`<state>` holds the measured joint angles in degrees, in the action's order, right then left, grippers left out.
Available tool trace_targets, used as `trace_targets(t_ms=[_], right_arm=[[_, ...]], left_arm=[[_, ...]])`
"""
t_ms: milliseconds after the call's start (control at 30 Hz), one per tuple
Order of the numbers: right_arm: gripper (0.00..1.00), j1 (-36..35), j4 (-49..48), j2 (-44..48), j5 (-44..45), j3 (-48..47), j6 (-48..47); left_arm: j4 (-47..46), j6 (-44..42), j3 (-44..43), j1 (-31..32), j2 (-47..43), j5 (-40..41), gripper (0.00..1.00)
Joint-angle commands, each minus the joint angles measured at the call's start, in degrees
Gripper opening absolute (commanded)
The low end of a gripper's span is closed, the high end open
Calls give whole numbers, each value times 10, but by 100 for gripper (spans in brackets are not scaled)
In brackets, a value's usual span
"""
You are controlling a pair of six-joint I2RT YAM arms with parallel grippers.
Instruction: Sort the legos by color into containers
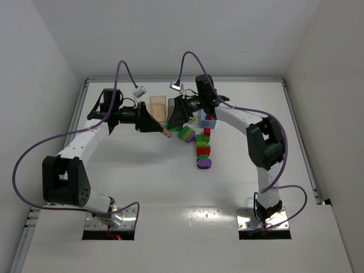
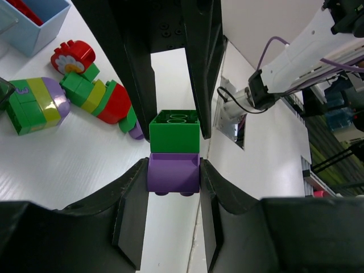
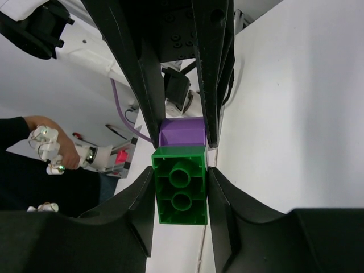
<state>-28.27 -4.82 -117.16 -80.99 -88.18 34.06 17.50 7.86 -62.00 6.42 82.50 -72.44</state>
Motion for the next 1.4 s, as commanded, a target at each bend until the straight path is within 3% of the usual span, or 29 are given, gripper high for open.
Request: trace_targets(t_ms=[0, 133, 467, 700, 867, 967, 1267, 1367], right_arm=[[33, -8, -16, 1, 1, -1, -5], [25, 2, -4, 1, 17, -8, -17], [22, 37, 41, -33, 85, -108, -46], [21, 25, 122, -63, 226, -178, -105], [21, 2, 157, -99, 378, -220, -116], [21, -22, 185, -122, 455, -241, -158], [21, -45, 197, -196, 551, -313, -197], [26, -51, 202, -208, 573, -313, -211]], left_arm=[[-26, -19, -22, 4, 1, -9, 10], [-26, -19, -9, 4, -4, -9, 10], [4, -37, 88, -32, -82, 15, 10], [56, -86, 94, -77, -136, 104, 10], [8, -39, 105, -105, -197, 275, 10], [-6, -12, 105, -105, -209, 326, 10], [-11, 9, 110, -110, -209, 340, 10], [-11, 9, 110, -110, -209, 340, 10]])
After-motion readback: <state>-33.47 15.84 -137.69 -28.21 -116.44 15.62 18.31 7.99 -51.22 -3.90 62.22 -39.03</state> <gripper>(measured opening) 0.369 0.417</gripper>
